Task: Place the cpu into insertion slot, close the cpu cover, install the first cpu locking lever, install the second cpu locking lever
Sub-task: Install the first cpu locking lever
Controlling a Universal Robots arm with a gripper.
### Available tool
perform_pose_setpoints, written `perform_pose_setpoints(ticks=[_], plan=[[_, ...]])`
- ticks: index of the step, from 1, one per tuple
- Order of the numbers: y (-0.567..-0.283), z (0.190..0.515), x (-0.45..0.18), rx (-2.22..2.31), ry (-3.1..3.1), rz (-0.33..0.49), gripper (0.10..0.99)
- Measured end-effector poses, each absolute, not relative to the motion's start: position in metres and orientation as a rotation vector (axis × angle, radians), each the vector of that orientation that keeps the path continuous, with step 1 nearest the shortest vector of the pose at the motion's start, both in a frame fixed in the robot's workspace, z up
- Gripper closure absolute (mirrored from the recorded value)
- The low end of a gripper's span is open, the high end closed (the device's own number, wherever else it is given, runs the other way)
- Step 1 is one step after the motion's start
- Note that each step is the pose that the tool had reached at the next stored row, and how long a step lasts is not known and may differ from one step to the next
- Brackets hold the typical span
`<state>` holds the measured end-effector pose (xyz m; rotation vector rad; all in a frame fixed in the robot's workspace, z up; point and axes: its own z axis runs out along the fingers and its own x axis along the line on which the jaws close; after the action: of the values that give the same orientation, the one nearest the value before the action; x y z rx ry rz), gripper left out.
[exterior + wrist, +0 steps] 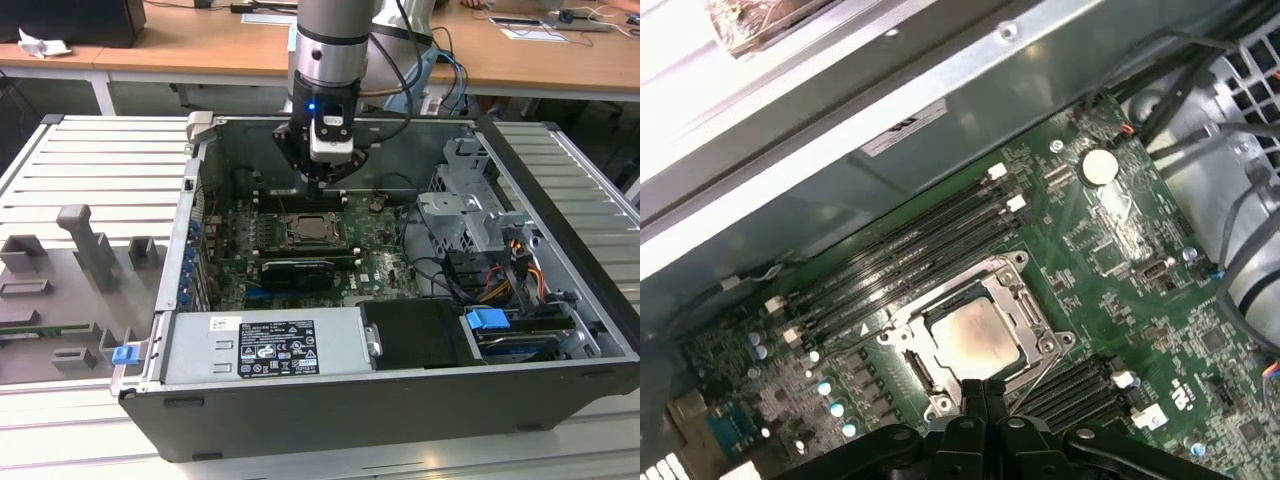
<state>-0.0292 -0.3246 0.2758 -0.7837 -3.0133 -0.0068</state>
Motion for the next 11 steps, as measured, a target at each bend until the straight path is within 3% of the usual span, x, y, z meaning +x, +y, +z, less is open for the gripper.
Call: perform_pose_setpoints(ticks=[11], plan=[[-0.3246, 0.2757, -0.0277, -0.470, -3.078, -0.002, 0.980]])
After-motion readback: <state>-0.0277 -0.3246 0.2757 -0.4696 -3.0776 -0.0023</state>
